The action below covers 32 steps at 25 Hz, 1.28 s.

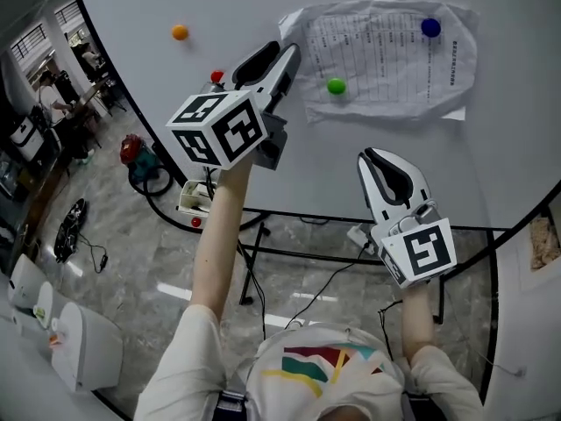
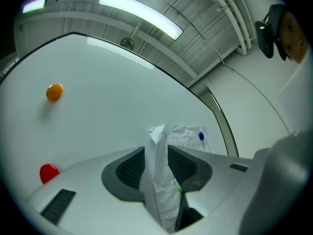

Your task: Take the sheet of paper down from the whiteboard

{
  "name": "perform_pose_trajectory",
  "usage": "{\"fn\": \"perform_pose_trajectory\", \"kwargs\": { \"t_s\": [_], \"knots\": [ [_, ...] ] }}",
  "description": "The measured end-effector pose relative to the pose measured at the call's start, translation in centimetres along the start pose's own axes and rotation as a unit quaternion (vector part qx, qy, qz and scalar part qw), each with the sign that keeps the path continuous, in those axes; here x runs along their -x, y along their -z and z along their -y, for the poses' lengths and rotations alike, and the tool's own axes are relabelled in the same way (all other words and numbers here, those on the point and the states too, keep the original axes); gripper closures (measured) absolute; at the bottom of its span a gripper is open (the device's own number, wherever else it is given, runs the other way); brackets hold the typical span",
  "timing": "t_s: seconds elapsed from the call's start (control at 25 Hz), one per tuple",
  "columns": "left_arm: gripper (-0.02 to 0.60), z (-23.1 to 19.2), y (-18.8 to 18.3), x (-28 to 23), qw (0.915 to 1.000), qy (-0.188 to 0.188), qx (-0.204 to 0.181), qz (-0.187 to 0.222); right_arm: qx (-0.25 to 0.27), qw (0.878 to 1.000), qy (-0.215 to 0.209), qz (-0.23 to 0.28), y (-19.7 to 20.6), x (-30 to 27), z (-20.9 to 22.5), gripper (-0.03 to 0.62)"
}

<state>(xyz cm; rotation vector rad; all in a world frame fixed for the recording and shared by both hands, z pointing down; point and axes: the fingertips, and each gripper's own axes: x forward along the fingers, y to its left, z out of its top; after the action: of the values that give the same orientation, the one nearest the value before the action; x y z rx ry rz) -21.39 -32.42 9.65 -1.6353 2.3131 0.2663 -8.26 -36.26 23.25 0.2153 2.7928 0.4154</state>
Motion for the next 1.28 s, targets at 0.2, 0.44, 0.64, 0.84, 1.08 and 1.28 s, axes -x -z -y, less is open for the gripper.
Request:
{"fn": "perform_pose_trajectory", "kwargs": {
  "t_s": [0.2, 0.44, 0.64, 0.84, 1.08, 1.28],
  "knots": [
    [0.394, 0.0, 0.0, 0.5, 0.9998, 0.013, -0.016, -0.005, 0.011, 1.0, 0.008, 0.007, -1.0, -1.0, -0.1, 0.576],
    [0.4, 0.7, 0.0, -0.1, 0.999, 0.041, -0.018, -0.006, 0.02, 1.0, 0.008, 0.001, -1.1, -2.3, -1.1, 0.576],
    [0.508, -0.4, -0.2, -0.2, 0.9986, 0.053, 0.005, -0.001, 0.035, 0.999, 0.021, -0.006, -1.3, -3.4, -1.1, 0.576],
    [0.535, -0.6, -0.2, -0.4, 0.9966, 0.08, 0.022, 0.0, 0.155, 0.983, 0.09, -0.023, -2.9, -6.5, 0.7, 0.407],
    [0.535, -0.5, -0.3, -0.2, 0.9974, 0.061, -0.039, 0.001, 0.239, 0.955, 0.157, -0.076, -2.5, -9.7, 1.9, 0.408],
    [0.537, -0.4, -0.2, -0.2, 0.9963, 0.056, -0.066, -0.002, 0.198, 0.962, 0.165, -0.086, -2.1, -11.2, 3.0, 0.408]
  ]
}}
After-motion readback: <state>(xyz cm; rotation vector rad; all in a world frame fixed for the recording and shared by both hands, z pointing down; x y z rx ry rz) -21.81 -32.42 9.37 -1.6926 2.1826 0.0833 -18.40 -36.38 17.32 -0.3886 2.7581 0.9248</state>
